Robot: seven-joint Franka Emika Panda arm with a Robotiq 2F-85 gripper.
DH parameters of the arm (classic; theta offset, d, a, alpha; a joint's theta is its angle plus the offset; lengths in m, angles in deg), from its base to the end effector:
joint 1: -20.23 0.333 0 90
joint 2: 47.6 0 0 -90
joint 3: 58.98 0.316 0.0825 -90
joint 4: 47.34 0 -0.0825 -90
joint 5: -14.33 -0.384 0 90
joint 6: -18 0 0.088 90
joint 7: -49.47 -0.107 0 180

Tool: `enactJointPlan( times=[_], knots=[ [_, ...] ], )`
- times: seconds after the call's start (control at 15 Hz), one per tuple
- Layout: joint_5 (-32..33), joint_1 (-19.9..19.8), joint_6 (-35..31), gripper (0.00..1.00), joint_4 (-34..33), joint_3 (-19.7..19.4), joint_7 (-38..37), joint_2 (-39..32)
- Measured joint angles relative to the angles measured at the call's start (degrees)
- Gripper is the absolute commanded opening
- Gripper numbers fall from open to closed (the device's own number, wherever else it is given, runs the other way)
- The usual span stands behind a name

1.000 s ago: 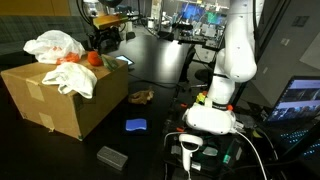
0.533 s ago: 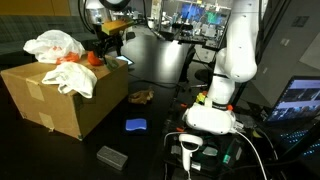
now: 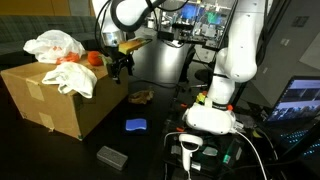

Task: Take the objects on the box and put it on the table while putting the objects on the table on the box

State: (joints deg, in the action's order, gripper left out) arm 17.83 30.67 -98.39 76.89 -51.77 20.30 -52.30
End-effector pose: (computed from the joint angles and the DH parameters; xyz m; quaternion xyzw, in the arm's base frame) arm 0.4980 0.1545 0.3409 0.9904 -0.0830 -0.0916 0.0621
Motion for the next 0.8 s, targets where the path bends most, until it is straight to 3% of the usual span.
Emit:
enactJointPlan(
  times=[0.6, 0.8],
  knots=[
    [-15.5, -0.1, -19.9, 1.00, 16.0, 0.9, 12.6, 1.1],
    [-18.0, -0.1, -24.7, 1.00, 20.1, 1.2, 16.6, 1.1]
  ],
)
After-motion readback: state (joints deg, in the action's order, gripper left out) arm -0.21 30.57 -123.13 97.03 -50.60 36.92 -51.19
